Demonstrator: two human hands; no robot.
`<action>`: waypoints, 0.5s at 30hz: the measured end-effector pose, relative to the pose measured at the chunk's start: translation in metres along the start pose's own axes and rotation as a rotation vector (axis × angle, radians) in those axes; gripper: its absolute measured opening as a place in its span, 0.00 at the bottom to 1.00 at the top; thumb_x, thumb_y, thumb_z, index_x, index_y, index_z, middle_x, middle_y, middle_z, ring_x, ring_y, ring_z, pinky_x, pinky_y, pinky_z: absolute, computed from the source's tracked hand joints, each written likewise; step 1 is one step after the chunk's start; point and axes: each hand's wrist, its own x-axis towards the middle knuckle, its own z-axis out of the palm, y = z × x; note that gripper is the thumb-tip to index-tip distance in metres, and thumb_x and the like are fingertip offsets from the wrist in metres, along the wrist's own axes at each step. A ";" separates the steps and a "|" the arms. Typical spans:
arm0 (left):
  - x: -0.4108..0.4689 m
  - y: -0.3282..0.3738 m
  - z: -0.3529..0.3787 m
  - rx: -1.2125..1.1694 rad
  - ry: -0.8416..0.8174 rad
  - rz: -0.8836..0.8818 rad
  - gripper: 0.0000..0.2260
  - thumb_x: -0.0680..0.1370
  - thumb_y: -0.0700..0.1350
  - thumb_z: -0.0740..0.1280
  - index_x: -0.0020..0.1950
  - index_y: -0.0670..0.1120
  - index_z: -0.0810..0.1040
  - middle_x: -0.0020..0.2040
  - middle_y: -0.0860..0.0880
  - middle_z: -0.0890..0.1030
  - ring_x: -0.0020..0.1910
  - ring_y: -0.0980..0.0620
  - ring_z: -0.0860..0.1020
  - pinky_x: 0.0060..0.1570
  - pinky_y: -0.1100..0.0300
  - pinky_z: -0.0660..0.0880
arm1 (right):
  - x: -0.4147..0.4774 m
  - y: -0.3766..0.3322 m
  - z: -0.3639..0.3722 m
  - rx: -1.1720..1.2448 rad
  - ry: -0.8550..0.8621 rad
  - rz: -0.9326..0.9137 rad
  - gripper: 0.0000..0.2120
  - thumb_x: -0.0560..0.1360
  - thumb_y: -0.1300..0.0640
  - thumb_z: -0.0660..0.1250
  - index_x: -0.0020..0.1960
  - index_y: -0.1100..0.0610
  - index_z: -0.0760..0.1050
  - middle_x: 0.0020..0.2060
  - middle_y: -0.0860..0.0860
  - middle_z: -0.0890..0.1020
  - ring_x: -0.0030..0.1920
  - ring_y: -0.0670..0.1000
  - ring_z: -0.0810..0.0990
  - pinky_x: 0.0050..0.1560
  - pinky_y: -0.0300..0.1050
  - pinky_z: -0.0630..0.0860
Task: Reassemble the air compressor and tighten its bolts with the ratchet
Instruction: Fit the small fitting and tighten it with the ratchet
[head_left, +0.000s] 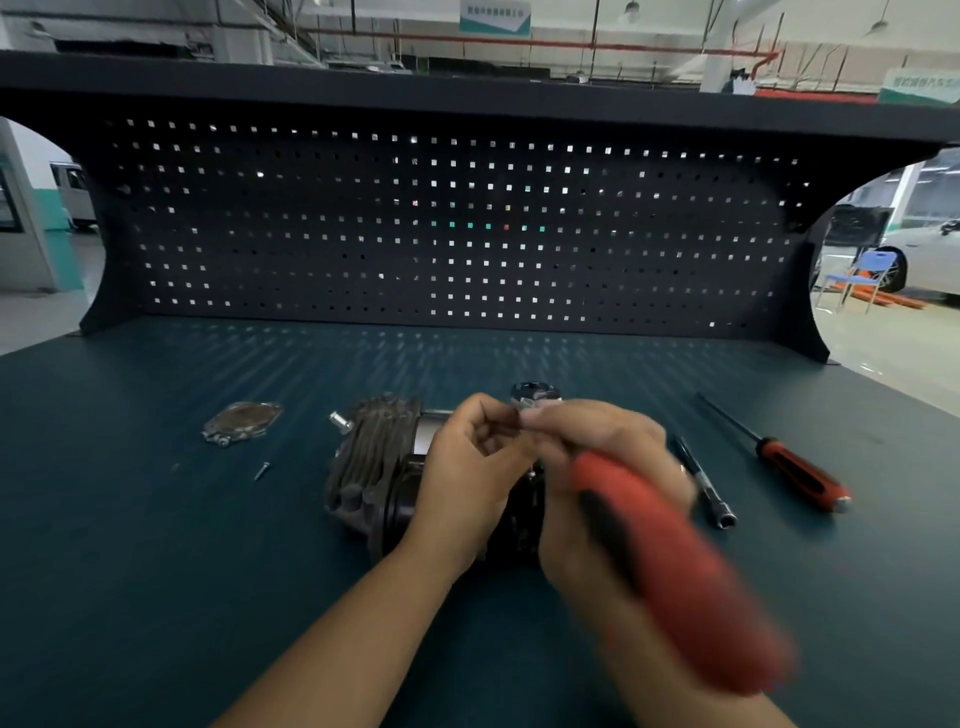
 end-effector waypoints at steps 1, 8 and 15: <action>0.001 -0.001 -0.002 0.025 -0.001 -0.012 0.09 0.70 0.36 0.71 0.40 0.48 0.74 0.34 0.53 0.79 0.34 0.59 0.76 0.36 0.65 0.72 | -0.005 -0.001 0.002 -0.033 -0.051 -0.055 0.06 0.78 0.56 0.63 0.49 0.56 0.78 0.47 0.47 0.81 0.52 0.47 0.80 0.50 0.49 0.73; 0.000 -0.003 -0.002 -0.049 -0.004 -0.002 0.10 0.66 0.50 0.73 0.38 0.46 0.76 0.35 0.50 0.81 0.36 0.57 0.78 0.39 0.66 0.75 | 0.009 0.006 0.000 0.300 0.239 0.405 0.07 0.81 0.59 0.57 0.57 0.50 0.67 0.42 0.56 0.83 0.46 0.54 0.83 0.53 0.44 0.75; -0.001 -0.002 0.000 0.004 -0.007 0.017 0.12 0.64 0.53 0.72 0.38 0.47 0.76 0.35 0.50 0.82 0.37 0.56 0.78 0.41 0.65 0.76 | 0.027 0.034 -0.019 0.821 0.512 1.284 0.09 0.82 0.59 0.56 0.46 0.61 0.71 0.34 0.51 0.84 0.39 0.51 0.86 0.54 0.48 0.76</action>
